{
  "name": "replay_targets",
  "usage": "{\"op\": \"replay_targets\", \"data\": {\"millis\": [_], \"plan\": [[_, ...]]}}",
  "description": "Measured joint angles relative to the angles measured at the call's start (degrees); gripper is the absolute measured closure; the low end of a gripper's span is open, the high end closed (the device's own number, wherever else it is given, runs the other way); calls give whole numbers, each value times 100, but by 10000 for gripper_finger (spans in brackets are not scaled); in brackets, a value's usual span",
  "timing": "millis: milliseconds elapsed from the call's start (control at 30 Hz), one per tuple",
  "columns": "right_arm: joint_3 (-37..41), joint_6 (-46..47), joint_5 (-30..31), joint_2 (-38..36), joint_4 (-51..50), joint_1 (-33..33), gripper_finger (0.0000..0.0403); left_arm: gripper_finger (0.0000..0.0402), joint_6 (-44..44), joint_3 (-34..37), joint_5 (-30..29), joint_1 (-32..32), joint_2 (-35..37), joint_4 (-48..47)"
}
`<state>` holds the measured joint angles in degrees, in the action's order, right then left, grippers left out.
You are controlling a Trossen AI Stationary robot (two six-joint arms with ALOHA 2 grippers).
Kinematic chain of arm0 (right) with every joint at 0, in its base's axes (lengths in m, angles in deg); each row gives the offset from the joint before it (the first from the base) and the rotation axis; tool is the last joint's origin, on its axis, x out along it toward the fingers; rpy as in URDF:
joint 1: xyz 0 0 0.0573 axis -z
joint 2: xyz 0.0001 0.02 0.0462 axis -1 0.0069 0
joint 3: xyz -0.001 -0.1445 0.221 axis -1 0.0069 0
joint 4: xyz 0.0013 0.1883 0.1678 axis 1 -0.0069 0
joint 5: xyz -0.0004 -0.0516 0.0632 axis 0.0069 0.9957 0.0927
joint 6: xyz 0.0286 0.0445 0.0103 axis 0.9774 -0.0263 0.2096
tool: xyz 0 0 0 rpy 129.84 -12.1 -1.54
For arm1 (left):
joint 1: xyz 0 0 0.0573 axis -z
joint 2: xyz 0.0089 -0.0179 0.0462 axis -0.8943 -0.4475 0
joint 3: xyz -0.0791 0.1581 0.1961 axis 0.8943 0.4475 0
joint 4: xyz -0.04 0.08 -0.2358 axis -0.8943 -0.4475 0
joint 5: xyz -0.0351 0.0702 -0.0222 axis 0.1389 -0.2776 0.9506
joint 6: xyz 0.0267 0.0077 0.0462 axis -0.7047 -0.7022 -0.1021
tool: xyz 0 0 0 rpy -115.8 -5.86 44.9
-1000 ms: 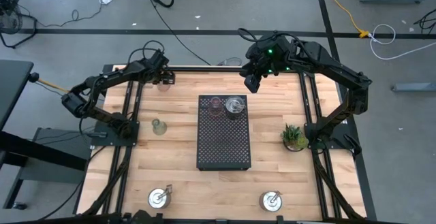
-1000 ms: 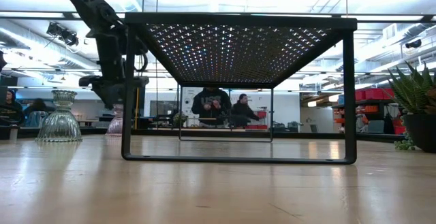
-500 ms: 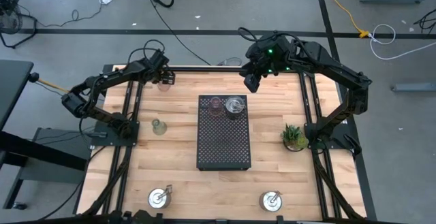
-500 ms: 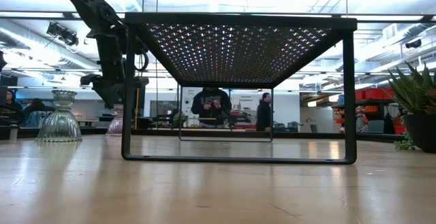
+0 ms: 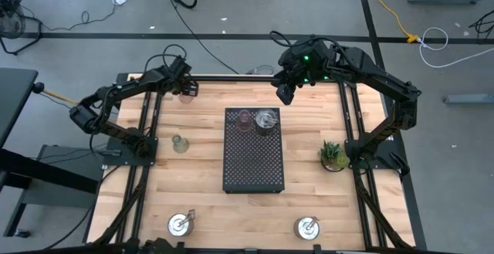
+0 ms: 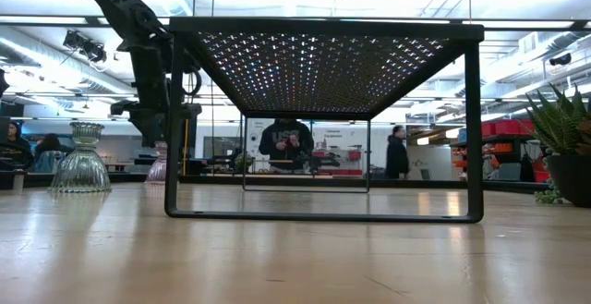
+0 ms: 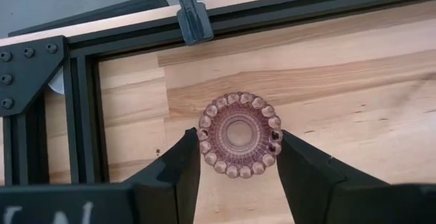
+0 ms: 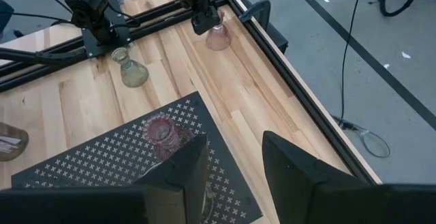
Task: Pick & Place candle stick holders
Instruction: Put the pink candle holder on the shelf
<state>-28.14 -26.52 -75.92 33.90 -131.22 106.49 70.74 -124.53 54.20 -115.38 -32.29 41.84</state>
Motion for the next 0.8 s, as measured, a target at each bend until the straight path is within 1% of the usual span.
{"op": "replay_targets", "data": {"millis": [300, 433, 533, 633, 800], "plan": [[0, -81, 1, 0, -1, 0, 263, 233, -58, -7, 205, 11, 15, 0], [0, -85, 15, 0, -1, 2, 263, 233, -87, -145, 644, 32, 86, -208], [0, -89, 15, 0, -1, 1, 263, 233, -419, -525, 836, 113, 155, -475], [0, -111, 15, 0, -1, 2, 263, 233, -782, -1010, 849, 252, 258, -1025], [0, -114, 15, 0, 79, 2, 263, 233, -1121, -1972, 921, 597, 382, -1789]]}}
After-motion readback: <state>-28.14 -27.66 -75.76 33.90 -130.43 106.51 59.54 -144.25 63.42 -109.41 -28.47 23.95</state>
